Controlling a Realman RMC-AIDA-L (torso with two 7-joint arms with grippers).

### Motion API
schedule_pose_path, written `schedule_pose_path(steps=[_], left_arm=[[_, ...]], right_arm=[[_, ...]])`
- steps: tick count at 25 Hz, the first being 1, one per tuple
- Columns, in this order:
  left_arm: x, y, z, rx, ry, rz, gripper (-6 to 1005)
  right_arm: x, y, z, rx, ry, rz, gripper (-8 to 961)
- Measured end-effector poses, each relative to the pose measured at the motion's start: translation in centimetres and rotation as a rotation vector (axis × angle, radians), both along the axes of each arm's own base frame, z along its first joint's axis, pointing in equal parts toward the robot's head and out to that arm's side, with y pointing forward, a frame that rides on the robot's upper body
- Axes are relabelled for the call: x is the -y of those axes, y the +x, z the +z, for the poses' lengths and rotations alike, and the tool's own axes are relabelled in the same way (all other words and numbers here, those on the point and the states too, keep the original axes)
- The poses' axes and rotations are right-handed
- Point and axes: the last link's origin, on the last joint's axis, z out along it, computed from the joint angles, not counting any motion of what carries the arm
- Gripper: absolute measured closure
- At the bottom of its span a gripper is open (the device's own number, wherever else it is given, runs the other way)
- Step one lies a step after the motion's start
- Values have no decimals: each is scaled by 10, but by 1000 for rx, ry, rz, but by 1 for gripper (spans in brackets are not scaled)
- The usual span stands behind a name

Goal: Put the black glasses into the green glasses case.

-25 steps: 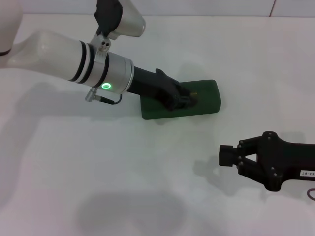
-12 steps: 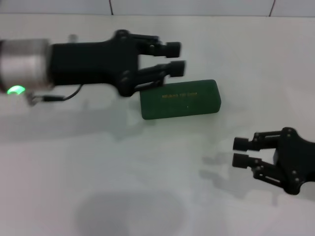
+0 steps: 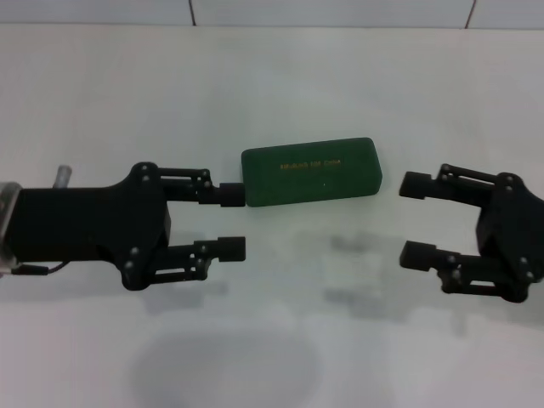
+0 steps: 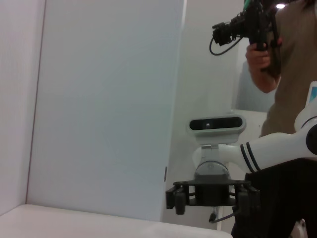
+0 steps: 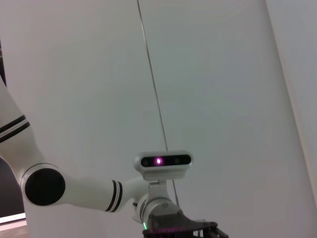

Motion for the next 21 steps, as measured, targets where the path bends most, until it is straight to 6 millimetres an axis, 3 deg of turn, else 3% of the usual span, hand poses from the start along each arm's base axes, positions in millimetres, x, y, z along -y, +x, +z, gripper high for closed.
schedule_pose_path(steps=[3,7,15,21], left_arm=[[2,-3,-2,7,-4,11,447],[3,-4,-2,10,-1,7,421],[5,-5,-4,44,118,-21,339],[7,-11,-7,10,81,4,319]], right_arm=[[-4,-5,-5,2,-18,14,332],[-3,-4,-9,1,-33,8,110],[1,-4,-17,11,-48,14,107],[1,-4,-17,8,-52,13,99]])
